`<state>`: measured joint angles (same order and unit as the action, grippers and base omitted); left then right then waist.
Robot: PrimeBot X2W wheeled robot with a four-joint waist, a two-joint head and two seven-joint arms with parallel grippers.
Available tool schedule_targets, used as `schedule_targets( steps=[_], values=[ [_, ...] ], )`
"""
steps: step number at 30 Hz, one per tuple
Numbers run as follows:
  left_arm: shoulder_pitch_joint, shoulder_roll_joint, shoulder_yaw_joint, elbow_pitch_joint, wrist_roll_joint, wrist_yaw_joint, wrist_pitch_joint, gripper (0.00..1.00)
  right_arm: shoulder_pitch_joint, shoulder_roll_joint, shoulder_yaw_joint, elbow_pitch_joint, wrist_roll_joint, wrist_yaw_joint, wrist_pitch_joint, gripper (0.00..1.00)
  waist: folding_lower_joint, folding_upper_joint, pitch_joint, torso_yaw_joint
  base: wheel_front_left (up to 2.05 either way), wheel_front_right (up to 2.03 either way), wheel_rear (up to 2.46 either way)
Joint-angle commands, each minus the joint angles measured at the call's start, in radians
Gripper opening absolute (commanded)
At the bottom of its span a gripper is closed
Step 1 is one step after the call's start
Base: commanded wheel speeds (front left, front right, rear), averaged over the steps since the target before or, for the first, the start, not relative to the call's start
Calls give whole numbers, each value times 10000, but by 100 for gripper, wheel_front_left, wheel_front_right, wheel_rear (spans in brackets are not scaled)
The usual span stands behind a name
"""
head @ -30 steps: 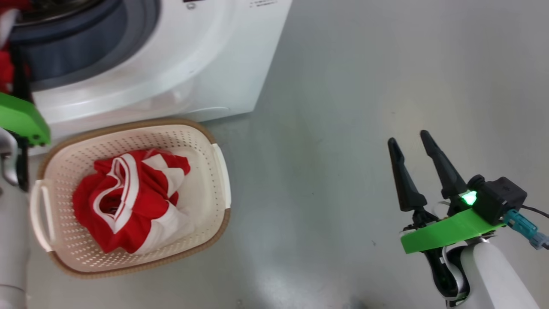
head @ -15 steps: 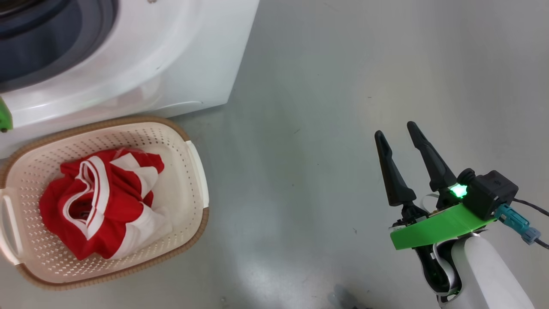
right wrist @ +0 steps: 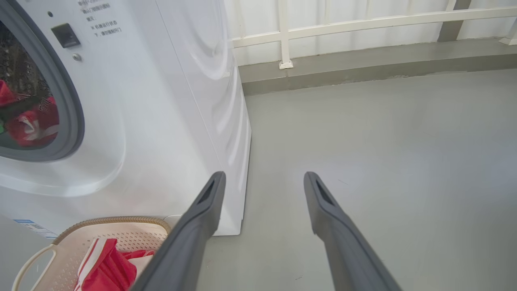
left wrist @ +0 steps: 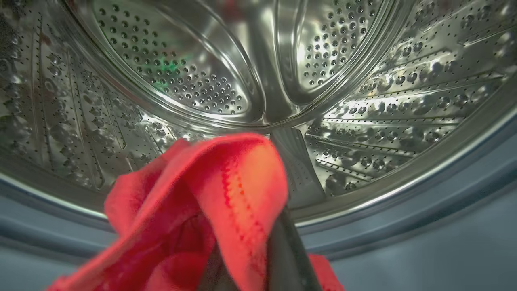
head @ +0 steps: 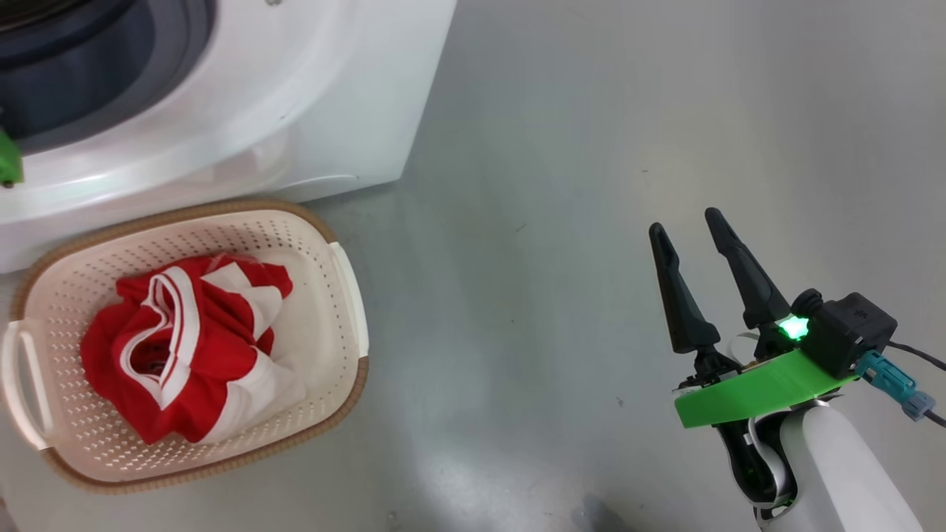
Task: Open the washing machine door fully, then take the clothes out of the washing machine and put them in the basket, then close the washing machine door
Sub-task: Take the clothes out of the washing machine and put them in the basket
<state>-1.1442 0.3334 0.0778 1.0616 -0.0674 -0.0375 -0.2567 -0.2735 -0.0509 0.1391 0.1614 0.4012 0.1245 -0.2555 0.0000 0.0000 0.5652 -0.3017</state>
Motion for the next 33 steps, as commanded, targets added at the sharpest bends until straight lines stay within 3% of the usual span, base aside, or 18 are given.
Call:
schedule_targets(
  steps=[1,12,33],
  values=[
    [413,352,186,-610,-85,-92,-51,0,46,-9,95,-226,-32,62,-63,100,0,0,-119,128,0,0,0],
    [1522,-182,576,-2967,-414,-279,-51,0,162,-99,-46,-239,-121,62,-63,100,0,0,-452,592,0,0,0],
    [4017,-1780,1259,-8355,-171,-724,-51,0,633,-505,-272,-218,-189,62,-63,100,0,0,-1325,1481,0,0,0]
  ],
)
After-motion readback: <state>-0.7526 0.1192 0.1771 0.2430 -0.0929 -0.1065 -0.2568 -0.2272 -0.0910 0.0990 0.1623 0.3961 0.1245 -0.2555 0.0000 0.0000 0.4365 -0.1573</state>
